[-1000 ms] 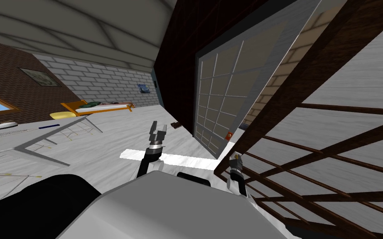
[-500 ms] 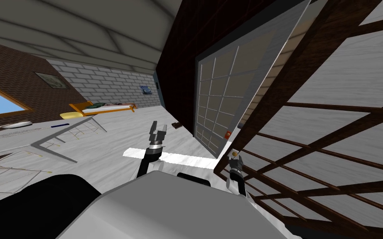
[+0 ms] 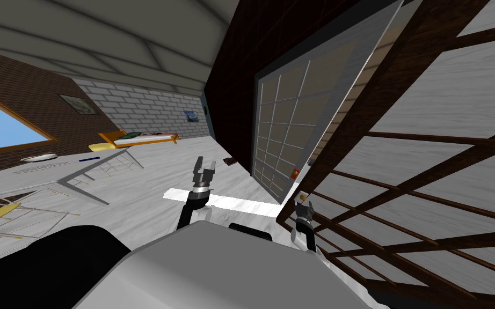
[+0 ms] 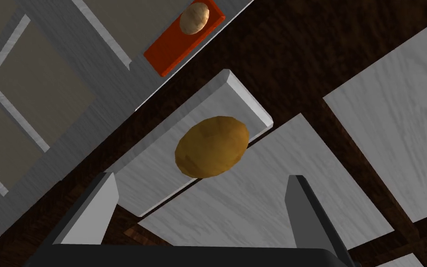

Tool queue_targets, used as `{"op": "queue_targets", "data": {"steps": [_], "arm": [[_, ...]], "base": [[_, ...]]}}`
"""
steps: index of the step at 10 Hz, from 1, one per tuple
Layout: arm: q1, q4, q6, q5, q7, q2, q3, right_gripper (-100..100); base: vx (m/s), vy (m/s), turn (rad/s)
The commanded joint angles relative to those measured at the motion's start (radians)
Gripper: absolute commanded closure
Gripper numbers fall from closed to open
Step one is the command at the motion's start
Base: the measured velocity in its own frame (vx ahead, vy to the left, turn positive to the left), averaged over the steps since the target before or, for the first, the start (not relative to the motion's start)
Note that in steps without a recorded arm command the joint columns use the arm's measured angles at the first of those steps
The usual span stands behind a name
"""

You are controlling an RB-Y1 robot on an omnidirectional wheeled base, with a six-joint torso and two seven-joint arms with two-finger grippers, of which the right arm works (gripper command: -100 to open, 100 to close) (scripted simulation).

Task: Pull the door open

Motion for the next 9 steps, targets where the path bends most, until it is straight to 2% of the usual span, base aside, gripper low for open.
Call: {"op": "queue_targets", "data": {"steps": [1, 3, 4, 8, 9], "arm": [[-0.002, -0.001, -0.007, -0.023, -0.05, 0.006, 0.01, -100], [-0.003, -0.002, -0.011, -0.038, -0.102, 0.009, 0.017, -100], [-0.003, -0.002, -0.011, -0.038, -0.107, 0.009, 0.017, -100], [-0.006, -0.006, -0.024, -0.084, -0.225, 0.019, 0.038, -100], [-0.006, -0.006, -0.024, -0.084, -0.23, 0.019, 0.038, -100]], "base": [[-0.073, -0.02, 0.079], [-0.067, -0.019, 0.036], [-0.053, -0.014, 0.027], [-0.059, -0.019, 0.049], [-0.045, -0.012, 0.032]]}}
